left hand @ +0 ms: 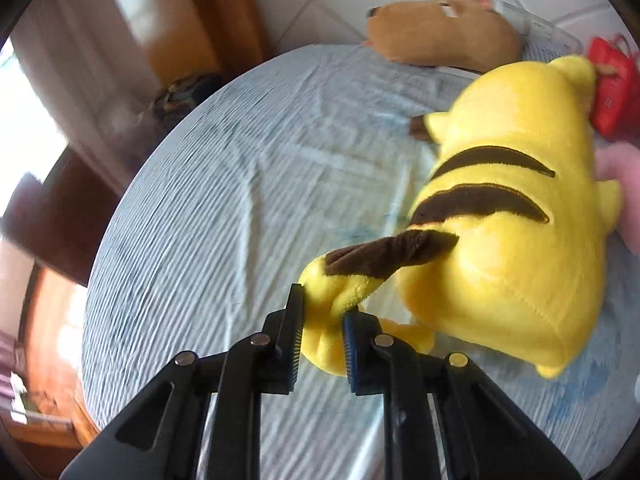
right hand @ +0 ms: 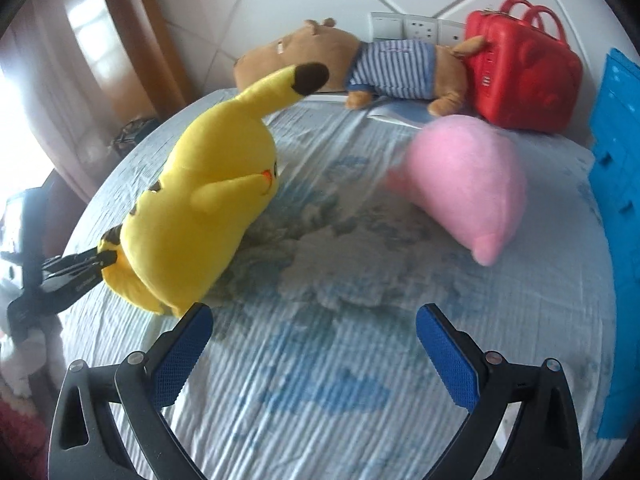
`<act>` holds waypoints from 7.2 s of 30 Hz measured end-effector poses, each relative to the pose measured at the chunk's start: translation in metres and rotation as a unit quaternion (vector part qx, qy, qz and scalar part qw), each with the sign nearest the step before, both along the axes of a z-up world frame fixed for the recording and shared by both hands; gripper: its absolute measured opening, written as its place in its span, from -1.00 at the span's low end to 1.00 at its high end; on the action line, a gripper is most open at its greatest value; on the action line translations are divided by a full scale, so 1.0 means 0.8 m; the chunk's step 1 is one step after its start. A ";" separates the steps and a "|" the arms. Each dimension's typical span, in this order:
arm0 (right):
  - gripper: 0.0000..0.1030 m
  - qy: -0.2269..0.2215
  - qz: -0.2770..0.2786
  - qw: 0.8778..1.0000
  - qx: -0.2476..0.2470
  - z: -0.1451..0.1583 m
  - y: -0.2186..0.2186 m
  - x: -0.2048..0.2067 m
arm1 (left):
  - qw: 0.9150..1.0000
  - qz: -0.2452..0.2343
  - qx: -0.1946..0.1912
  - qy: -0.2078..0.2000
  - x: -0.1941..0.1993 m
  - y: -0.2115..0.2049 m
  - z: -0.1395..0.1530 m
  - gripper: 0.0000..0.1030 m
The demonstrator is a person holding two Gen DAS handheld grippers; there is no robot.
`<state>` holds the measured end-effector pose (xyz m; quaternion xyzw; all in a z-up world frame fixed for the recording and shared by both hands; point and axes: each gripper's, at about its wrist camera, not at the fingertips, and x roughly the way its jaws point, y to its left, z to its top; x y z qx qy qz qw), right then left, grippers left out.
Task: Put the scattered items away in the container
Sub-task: 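Grasp the Pikachu's ear with the right gripper while the left gripper holds its tail, then lift the Pikachu with both grippers and carry it toward the blue crate, then lower the Pikachu into the blue crate and open both grippers, then withdraw both tools from the crate back over the bed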
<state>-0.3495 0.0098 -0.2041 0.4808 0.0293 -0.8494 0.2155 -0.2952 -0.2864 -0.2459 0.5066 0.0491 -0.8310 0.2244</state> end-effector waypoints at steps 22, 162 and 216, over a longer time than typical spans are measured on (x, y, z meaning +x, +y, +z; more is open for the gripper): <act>0.55 -0.032 -0.019 0.982 -0.187 0.025 -0.119 -0.207 | 0.998 -0.046 0.035 0.025 -0.044 -0.074 0.009 -0.67; -0.42 0.265 -0.087 0.959 -0.046 0.484 0.755 -0.055 | 0.905 -0.377 0.045 0.194 -0.214 0.850 0.446 -0.70; 0.99 0.169 -0.156 0.973 -0.028 0.354 0.779 0.072 | 0.889 -0.418 0.062 0.176 -0.024 0.878 0.375 0.50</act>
